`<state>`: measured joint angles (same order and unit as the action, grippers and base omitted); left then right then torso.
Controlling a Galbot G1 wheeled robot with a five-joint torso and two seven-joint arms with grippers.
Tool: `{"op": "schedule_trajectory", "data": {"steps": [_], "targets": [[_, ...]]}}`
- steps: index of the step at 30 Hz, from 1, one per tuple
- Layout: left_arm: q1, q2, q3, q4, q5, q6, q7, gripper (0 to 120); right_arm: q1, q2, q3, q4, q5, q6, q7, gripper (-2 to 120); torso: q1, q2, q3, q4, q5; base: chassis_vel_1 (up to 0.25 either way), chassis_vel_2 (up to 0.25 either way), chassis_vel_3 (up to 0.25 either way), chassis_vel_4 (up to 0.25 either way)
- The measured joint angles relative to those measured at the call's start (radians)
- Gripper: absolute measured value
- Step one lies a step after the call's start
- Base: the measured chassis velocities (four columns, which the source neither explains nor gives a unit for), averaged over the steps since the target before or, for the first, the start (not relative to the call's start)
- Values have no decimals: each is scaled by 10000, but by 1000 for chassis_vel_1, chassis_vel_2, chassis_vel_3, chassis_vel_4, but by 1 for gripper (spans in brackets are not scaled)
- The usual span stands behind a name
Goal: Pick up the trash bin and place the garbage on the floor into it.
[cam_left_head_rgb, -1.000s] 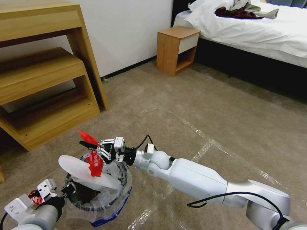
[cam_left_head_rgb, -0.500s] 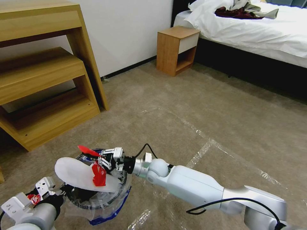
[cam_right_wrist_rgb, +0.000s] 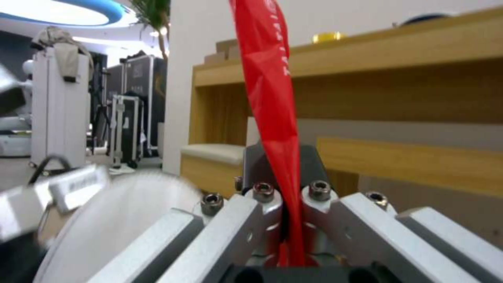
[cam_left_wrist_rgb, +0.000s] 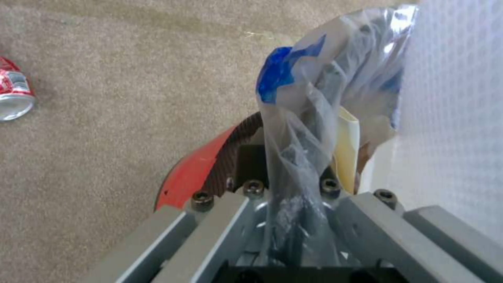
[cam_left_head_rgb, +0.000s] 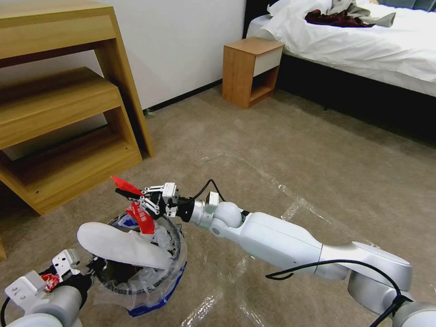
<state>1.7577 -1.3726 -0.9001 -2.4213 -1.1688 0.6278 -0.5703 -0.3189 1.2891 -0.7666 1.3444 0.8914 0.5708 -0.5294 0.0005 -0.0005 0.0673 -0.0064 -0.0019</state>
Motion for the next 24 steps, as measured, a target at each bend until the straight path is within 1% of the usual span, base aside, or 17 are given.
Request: {"op": "schedule_trajectory", "data": {"steps": [2, 9, 17, 24], "targets": [[15, 47, -50, -10, -81, -1, -30, 0, -378, 103, 3, -239, -255, 77, -19, 0, 0, 0, 0, 1, 0, 0, 0, 0, 0], [37, 151, -131, -49, -242, -3, -82, 0, -1075, 213, 23, -588, -690, 189, -28, 0, 0, 0, 0, 0, 0, 0, 0, 0, 0], [-1, 271, -218, -74, -441, -3, -183, 0, -1372, 199, 44, -726, -924, 238, -28, 0, 0, 0, 0, 0, 0, 0, 0, 0, 0], [-33, 291, -238, -84, -505, -1, -210, 0, -1455, 160, -18, -712, -984, 238, -2, 0, 0, 0, 0, 0, 0, 0, 0, 0, 0]]}}
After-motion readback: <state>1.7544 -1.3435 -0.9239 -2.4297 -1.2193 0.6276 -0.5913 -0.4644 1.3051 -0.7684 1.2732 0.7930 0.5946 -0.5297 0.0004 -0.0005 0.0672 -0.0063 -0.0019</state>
